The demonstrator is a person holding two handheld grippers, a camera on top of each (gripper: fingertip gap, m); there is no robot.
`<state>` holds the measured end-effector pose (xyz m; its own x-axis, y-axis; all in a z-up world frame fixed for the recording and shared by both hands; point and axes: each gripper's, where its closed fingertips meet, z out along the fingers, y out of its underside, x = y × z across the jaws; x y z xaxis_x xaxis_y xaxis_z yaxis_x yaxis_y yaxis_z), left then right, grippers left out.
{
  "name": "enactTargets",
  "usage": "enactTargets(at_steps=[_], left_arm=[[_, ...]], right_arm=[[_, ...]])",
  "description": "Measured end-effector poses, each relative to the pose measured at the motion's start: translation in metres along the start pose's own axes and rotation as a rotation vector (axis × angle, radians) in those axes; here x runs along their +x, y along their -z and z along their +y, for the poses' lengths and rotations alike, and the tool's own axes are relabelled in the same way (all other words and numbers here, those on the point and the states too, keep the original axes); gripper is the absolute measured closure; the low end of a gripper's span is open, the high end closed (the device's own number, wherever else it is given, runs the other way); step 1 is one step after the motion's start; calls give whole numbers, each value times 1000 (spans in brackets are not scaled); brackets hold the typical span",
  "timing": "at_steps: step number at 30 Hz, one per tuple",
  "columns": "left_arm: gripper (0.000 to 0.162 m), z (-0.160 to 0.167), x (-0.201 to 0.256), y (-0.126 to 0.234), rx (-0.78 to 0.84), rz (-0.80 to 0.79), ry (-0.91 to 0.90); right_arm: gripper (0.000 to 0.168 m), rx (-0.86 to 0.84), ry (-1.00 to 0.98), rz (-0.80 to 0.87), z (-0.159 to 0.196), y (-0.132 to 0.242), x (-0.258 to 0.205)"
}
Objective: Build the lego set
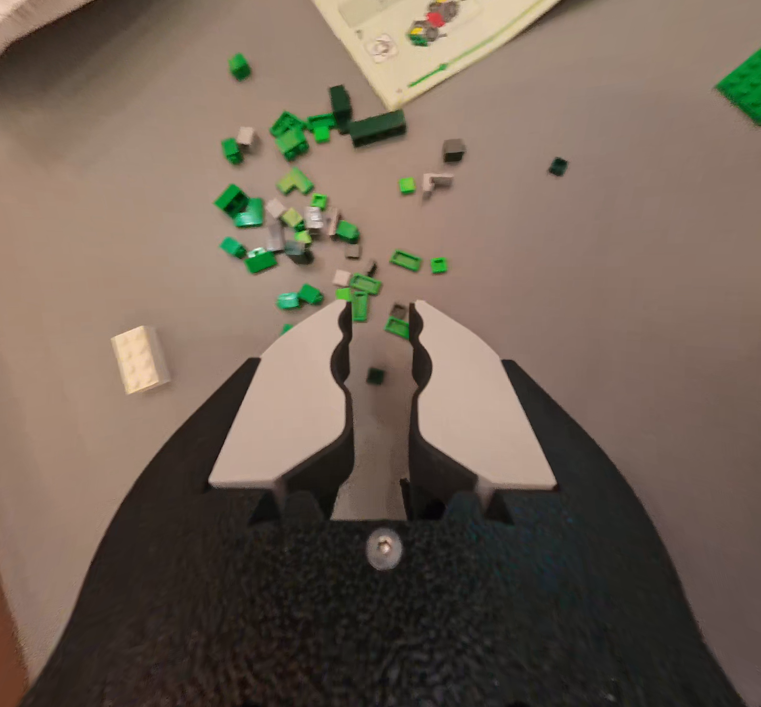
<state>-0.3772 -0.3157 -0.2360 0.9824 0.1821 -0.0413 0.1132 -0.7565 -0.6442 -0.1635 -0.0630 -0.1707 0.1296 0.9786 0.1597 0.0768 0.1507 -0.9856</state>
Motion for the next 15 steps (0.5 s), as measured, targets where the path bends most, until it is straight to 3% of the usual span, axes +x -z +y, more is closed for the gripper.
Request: enactTargets(at_steps=[8, 15], left_arm=[[141, -4, 24, -19, -22, 89, -31], [146, 11, -20, -4, -66, -66, 32]], right_arm=[[163, 1, 2, -9, 0, 0, -1], [163, 7, -10, -25, -1, 0, -3]])
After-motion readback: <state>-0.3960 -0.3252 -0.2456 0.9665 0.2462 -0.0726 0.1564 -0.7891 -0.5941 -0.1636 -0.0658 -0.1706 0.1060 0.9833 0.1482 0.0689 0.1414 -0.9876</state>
